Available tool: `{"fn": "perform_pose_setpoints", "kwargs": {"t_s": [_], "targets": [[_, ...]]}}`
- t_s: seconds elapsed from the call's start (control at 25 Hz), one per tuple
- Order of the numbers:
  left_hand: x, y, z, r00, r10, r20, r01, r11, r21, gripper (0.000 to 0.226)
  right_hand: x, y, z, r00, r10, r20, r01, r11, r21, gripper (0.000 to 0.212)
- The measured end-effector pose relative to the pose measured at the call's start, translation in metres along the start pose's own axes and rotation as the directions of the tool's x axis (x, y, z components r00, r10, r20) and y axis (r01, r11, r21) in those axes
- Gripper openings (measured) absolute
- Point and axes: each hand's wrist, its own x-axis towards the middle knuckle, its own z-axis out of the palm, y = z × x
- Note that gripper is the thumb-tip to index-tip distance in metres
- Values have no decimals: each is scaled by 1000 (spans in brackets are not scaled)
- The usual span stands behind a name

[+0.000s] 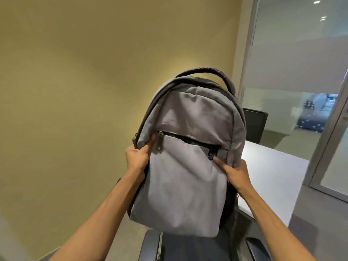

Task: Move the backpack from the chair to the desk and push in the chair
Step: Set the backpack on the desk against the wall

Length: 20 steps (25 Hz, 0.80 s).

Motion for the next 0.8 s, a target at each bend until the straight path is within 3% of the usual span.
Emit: {"fn": "perform_pose_setpoints", "kwargs": {"t_s": [0.12,0.28,0.48,0.8], "targets": [[28,-4,-4,999,22,30,-25,994,109,23,29,9,27,993,49,-112,-47,999,23,53],[73,-22,-18,979,-43,199,-4,973,230,44,68,26,62,981,80,-179,-85,996,-25,57],[150,-88,-58,944,-143,297,67,965,253,15,100,58,131,963,108,-247,-139,984,-111,56],[283,-130,-135,887,-189,420,112,973,201,24,136,60,268,949,18,-315,-122,943,-311,58]]}}
